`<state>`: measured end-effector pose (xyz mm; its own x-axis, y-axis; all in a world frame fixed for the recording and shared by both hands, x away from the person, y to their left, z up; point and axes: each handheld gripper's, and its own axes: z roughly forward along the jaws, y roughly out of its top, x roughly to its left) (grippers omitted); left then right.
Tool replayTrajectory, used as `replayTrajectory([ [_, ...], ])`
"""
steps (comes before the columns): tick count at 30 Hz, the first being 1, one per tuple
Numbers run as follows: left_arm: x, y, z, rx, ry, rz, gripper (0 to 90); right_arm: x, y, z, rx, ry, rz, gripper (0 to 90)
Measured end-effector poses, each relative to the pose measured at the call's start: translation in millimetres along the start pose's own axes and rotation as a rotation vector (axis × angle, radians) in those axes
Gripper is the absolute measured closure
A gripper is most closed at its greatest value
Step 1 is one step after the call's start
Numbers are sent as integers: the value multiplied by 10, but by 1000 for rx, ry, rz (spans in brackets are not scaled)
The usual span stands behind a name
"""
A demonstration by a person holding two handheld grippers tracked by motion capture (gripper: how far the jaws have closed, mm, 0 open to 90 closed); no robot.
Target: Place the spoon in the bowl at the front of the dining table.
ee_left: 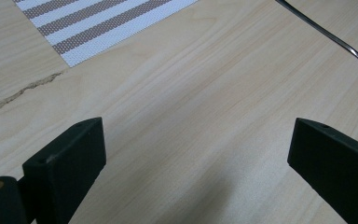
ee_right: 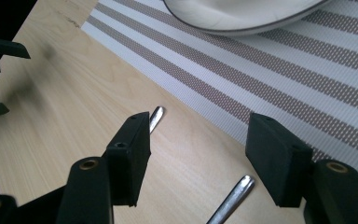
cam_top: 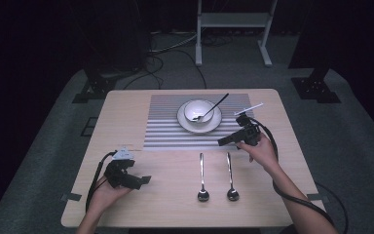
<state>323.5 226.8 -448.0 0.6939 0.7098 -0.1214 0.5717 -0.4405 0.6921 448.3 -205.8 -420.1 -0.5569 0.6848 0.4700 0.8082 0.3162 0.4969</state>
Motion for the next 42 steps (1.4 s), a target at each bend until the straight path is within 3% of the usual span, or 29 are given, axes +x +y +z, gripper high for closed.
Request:
replayTrajectory([
  [11,1,0,-5,-3,1,0,31,57,-286,-4,-28,13,-8,374],
  [36,-4,0,-12,-6,4,1,31,101,-754,-92,-59,-46,-30,346],
  [42,-5,-1,-14,-9,4,3,32,140,-823,-113,-71,-42,-37,339],
])
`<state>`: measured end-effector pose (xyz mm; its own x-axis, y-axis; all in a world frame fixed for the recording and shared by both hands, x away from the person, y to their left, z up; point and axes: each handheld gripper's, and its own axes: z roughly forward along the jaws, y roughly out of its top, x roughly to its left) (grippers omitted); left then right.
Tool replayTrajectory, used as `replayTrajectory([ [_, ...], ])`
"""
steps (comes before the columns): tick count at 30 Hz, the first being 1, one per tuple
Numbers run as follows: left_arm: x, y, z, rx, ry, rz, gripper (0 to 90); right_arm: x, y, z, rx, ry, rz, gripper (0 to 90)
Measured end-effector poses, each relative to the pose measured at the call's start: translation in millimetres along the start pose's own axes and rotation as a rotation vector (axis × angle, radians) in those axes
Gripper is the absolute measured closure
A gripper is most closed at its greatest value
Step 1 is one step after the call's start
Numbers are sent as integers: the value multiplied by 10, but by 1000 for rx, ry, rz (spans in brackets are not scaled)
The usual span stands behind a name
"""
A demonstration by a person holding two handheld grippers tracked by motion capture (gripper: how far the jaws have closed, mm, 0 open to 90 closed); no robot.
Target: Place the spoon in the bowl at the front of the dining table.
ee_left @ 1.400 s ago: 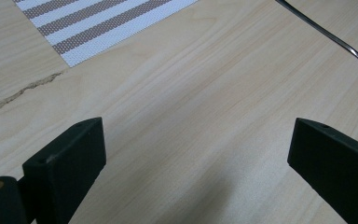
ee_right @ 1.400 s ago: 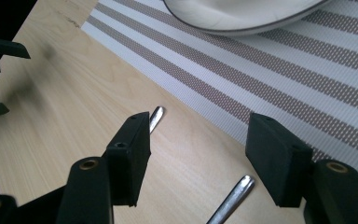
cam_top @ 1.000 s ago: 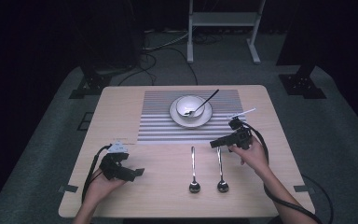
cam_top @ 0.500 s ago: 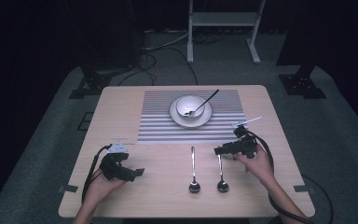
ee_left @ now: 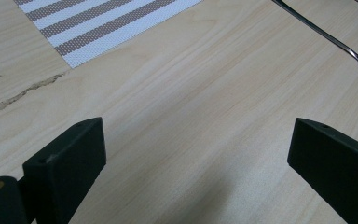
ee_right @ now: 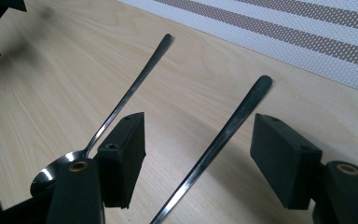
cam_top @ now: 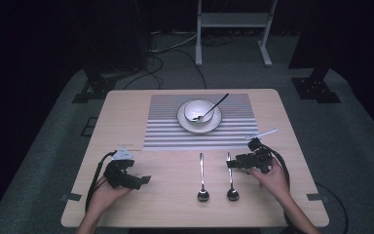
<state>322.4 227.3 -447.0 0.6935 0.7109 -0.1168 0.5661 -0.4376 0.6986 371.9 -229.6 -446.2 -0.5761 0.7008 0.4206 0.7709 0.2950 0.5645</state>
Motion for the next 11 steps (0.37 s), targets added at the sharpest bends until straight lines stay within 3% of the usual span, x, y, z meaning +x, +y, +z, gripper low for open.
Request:
replayTrajectory([
  [11,6,-9,-12,-3,1,-2,32,5,-129,-24,-37,9,14,322],
])
